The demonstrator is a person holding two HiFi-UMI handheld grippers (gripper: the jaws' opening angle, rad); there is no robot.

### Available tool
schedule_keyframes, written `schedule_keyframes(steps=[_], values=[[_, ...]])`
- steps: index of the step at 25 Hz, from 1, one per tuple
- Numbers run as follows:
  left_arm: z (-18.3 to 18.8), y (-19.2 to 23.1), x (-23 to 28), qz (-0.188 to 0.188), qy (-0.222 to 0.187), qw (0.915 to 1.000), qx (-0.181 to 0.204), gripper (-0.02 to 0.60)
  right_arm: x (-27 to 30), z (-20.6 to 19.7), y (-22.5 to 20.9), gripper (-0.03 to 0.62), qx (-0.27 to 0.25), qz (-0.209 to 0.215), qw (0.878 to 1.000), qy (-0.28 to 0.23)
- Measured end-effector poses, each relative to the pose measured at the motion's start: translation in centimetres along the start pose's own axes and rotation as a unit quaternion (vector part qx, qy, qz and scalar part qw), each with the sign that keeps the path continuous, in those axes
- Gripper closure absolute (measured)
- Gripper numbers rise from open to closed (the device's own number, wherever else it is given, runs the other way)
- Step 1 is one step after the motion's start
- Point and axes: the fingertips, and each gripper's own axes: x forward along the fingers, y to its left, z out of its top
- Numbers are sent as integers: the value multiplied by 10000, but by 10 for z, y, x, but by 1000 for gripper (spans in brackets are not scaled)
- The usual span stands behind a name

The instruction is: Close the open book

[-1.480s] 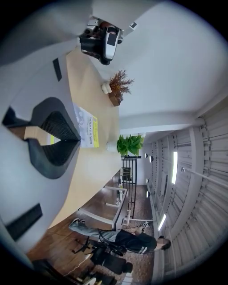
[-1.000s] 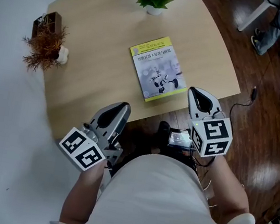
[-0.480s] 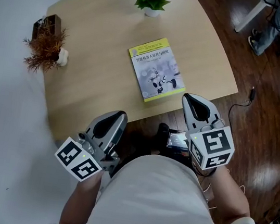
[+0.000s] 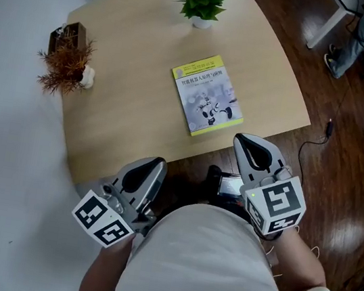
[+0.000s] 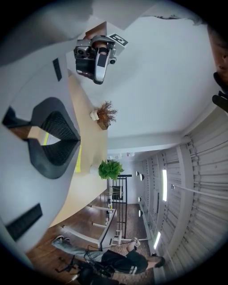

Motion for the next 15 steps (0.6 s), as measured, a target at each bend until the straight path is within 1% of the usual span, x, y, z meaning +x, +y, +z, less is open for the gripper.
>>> schedule_keyframes(steps=[6, 15], values=[[4, -7, -9, 37, -84, 9999, 68, 583, -5, 8, 14, 592, -66, 168, 9998, -72], [6, -5, -20, 145, -203, 9997, 22, 583, -3, 17, 32, 592, -119, 437, 9989, -105]])
